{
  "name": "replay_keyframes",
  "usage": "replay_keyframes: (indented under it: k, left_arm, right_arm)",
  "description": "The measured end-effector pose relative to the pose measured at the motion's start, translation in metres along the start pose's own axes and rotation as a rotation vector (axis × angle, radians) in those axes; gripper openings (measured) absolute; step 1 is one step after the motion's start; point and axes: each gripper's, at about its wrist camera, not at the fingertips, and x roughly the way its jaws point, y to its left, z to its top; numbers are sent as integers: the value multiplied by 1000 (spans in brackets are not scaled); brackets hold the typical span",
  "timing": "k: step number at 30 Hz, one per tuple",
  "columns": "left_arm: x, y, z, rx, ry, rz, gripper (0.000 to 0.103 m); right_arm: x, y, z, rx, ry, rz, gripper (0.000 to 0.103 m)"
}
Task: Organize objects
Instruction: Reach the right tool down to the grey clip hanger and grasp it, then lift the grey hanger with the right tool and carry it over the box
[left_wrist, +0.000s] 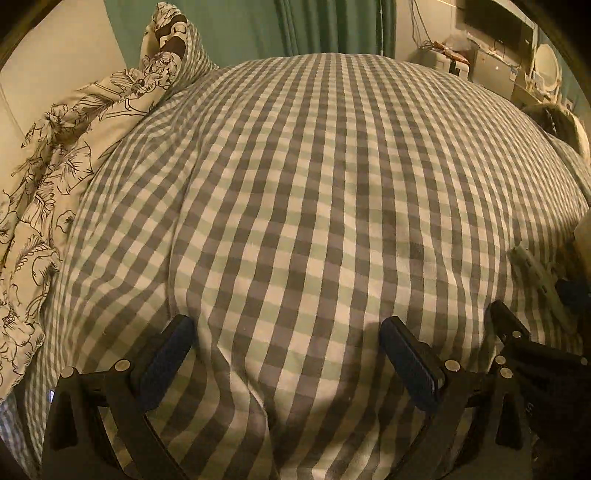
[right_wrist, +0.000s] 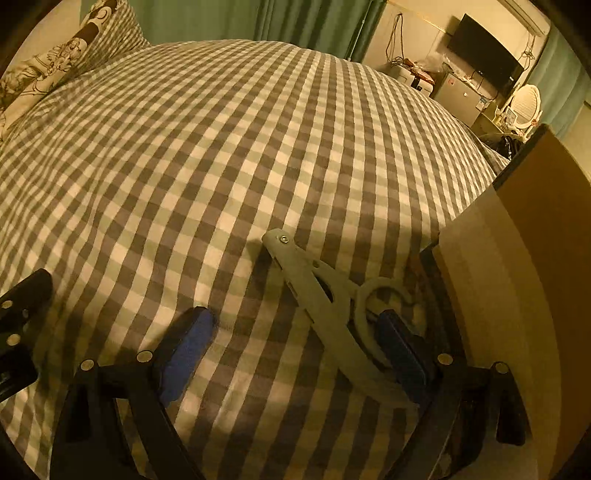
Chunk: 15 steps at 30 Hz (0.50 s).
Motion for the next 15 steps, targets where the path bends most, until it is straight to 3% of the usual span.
replay_keyframes:
  k: [6, 7, 9, 12, 15]
  left_arm:
    - [-4, 6, -1, -27, -17, -40, 103]
    - [-5, 8, -1, -38, -22, -53, 103]
    - [-7, 11, -1, -54, -18, -72, 103]
    - [-8, 14, -1, -69, -13, -95, 103]
    - [-10, 17, -1, -84, -20, -111, 103]
  right_arm:
    - [5, -3, -7, -7, -10, 7, 87]
    - [5, -2, -10, -6, -14, 9, 81]
    - [2, -4, -15, -10, -24, 27, 60]
    - [-6, -5, -23, -4, -39, 9, 40]
    - [-13, -9, -27, 14, -53, 26, 35]
